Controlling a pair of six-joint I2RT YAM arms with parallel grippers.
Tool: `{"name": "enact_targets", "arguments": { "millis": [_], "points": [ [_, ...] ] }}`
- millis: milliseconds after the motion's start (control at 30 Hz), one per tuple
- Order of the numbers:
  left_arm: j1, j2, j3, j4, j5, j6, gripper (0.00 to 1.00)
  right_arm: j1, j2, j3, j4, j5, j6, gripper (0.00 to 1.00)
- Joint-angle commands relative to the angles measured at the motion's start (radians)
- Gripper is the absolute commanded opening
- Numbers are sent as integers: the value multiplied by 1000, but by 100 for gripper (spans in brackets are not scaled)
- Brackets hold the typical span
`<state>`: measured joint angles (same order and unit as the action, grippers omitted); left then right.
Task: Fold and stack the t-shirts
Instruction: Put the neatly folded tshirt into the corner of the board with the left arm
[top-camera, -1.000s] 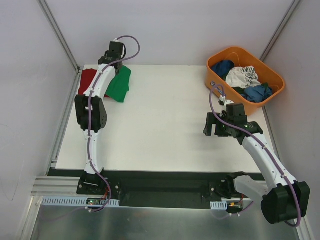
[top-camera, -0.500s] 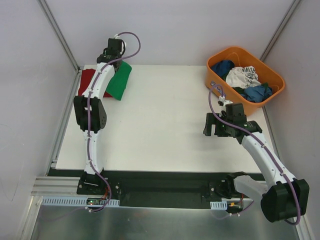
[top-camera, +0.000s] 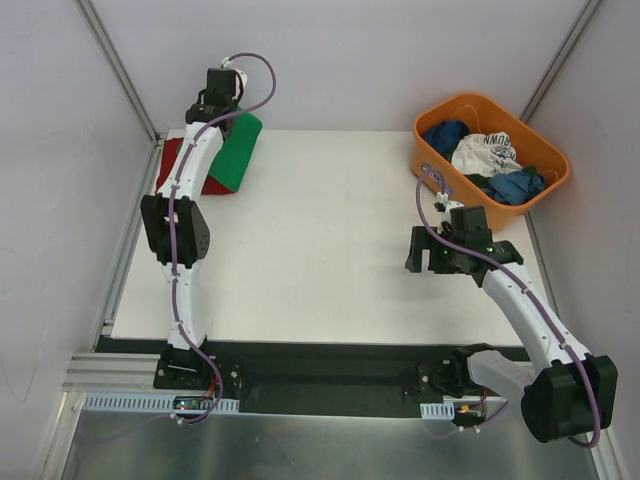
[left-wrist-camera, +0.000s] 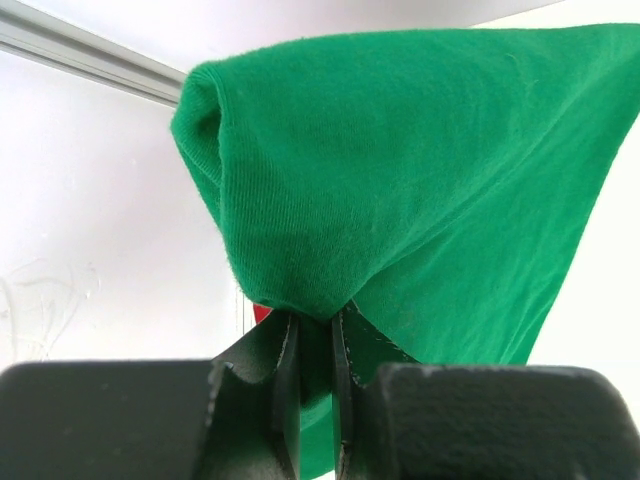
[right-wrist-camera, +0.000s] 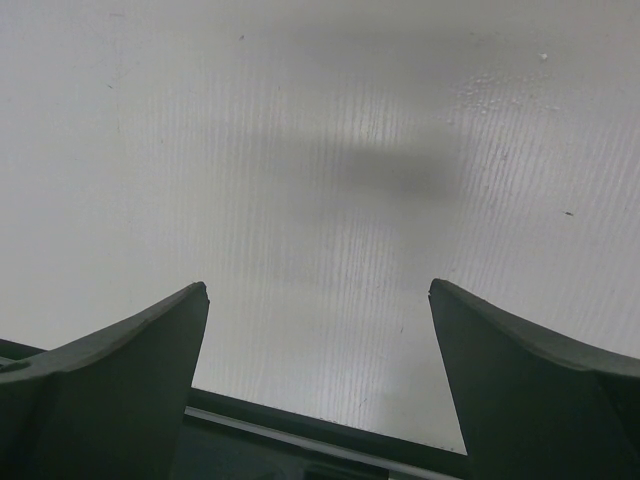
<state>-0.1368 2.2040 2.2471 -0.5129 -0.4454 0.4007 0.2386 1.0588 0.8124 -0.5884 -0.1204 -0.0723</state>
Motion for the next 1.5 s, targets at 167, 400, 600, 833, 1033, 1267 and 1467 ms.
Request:
{"name": "enact_targets", "arguments": {
  "millis": [167, 400, 600, 833, 1033, 1267, 1467],
  "points": [
    [58, -3, 71, 51, 37, 13, 0, -4, -11, 25, -5, 18, -11, 97],
    [97, 43, 77, 66, 108, 44, 0, -4, 7, 62, -34, 44, 11, 97],
    [131, 88, 83, 93, 172, 35, 0, -4, 10, 96, -68, 65, 28, 97],
    [190, 149, 78, 151, 161, 56, 4, -5, 47, 148, -119, 107, 57, 97],
    [232, 201, 83, 209, 185, 36, 56, -5, 58, 179, -126, 114, 98, 97],
    [243, 168, 92, 232, 163, -11, 99, -4, 66, 194, -116, 114, 117, 97],
    [224, 24, -46, 229, 155, -103, 99, -5, 61, 183, -80, 142, 132, 97]
  ]
}}
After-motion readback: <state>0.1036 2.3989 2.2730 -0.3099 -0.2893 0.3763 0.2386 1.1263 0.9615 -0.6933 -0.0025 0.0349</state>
